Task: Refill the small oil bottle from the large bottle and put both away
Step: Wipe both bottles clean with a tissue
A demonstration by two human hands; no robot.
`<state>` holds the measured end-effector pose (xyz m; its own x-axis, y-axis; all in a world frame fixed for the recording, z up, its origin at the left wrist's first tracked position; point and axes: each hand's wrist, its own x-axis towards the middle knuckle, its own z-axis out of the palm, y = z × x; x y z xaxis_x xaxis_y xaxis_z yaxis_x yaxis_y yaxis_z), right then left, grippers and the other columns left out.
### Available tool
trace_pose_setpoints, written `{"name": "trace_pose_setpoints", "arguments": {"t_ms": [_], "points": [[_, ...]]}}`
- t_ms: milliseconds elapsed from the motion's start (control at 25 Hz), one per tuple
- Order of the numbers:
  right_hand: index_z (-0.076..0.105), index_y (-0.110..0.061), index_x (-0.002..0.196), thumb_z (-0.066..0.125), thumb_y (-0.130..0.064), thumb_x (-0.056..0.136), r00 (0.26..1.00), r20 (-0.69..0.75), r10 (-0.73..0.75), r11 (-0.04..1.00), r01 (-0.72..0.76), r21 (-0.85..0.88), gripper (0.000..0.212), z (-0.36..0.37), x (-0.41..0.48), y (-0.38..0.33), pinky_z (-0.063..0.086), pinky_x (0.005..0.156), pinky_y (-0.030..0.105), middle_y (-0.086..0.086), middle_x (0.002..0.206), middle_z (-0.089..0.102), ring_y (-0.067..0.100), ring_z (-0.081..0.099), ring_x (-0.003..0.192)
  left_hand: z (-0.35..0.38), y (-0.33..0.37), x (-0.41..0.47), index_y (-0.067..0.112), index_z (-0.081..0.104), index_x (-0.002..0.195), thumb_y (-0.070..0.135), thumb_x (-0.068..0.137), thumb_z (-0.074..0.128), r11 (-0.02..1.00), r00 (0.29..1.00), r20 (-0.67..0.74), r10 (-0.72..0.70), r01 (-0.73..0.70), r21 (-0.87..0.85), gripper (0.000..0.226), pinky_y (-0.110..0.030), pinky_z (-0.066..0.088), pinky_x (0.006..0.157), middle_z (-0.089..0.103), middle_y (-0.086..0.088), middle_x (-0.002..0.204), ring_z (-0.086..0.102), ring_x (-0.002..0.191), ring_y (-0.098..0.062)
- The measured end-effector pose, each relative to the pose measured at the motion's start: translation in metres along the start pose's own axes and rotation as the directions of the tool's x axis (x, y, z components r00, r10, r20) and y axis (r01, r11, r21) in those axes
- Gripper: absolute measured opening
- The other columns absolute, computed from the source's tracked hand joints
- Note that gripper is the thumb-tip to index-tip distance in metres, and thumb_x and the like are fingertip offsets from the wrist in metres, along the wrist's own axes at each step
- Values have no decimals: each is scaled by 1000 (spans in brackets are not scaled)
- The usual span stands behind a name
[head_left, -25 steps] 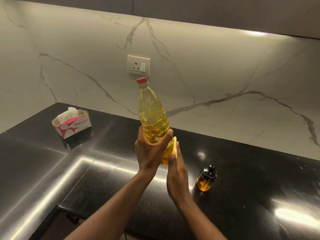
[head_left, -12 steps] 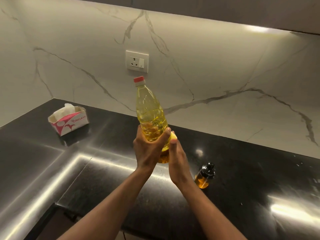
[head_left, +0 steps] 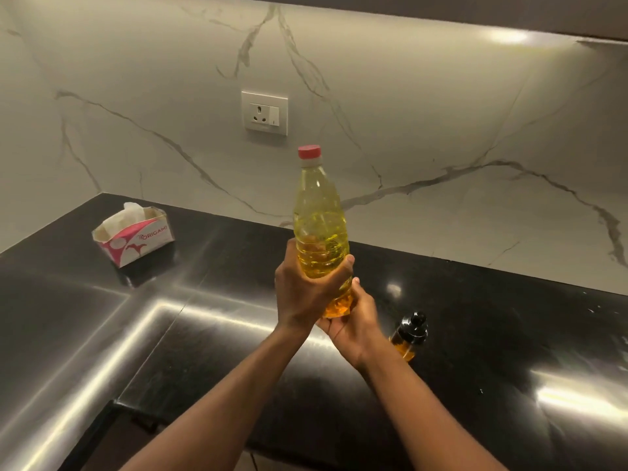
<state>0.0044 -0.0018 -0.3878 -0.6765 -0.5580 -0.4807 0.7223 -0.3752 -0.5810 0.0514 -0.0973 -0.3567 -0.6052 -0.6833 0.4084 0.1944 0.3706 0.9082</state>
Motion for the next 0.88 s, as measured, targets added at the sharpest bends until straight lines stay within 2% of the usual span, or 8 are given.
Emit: {"name": "trace_pose_setpoints", "arguments": {"t_ms": [80,240,360,480,600,720,800,880], "points": [[61,-11,135,32,-57,108,1000,3,17,998,-17,63,60,-3,-3,4,63,83,56,23,123,73,40,74,108,2,-1,9,27,56,118,67,69,81,995,998,17,62,-63,73,68,-35,64,76,73,8,102,74,88,-7],[54,0,136,41,-59,105,995,-92,-37,994,46,99,68,-21,-1,-11,49,106,63,29,118,73,46,70,114,5,-12,20,25,55,121,67,69,79,995,997,19,79,-80,63,71,-38,64,78,72,3,106,73,91,-11],[56,2,130,40,-64,102,997,-73,2,991,7,130,73,-15,10,-17,42,112,66,30,119,72,47,66,118,12,-19,21,25,55,119,67,70,80,992,995,22,96,-97,82,69,-38,64,76,72,5,103,73,88,-10],[58,-4,132,42,-67,100,996,-86,17,997,-11,77,73,-19,10,1,43,109,68,27,119,73,44,69,117,10,-27,32,26,55,118,66,71,80,989,993,22,114,-116,94,67,-38,64,75,72,5,102,73,87,-11],[59,-4,134,43,-67,100,992,-122,17,997,-8,74,74,-30,14,-4,44,108,67,26,119,74,43,69,117,9,-33,31,31,53,118,66,71,81,990,995,4,103,-103,94,65,-32,63,75,70,10,101,72,87,-5],[59,-9,134,43,-63,102,994,-108,30,999,-26,41,65,-19,23,-7,41,108,72,23,120,74,44,66,120,14,-37,26,33,53,116,67,72,81,988,992,16,124,-125,93,63,-25,62,73,70,14,98,71,86,-1],[60,-12,133,51,-54,102,992,-124,15,1000,-15,1,53,-15,24,1,45,105,72,21,120,75,41,69,118,12,-39,33,30,53,119,66,73,81,986,989,19,144,-145,80,65,-26,62,74,72,9,102,72,87,-5],[60,-12,132,64,-37,99,983,-176,-47,999,42,-35,41,-23,20,5,51,100,68,21,118,75,39,74,109,9,-41,42,31,52,121,64,73,81,988,989,16,145,-146,59,65,-24,62,75,71,7,105,73,89,-7]]}}
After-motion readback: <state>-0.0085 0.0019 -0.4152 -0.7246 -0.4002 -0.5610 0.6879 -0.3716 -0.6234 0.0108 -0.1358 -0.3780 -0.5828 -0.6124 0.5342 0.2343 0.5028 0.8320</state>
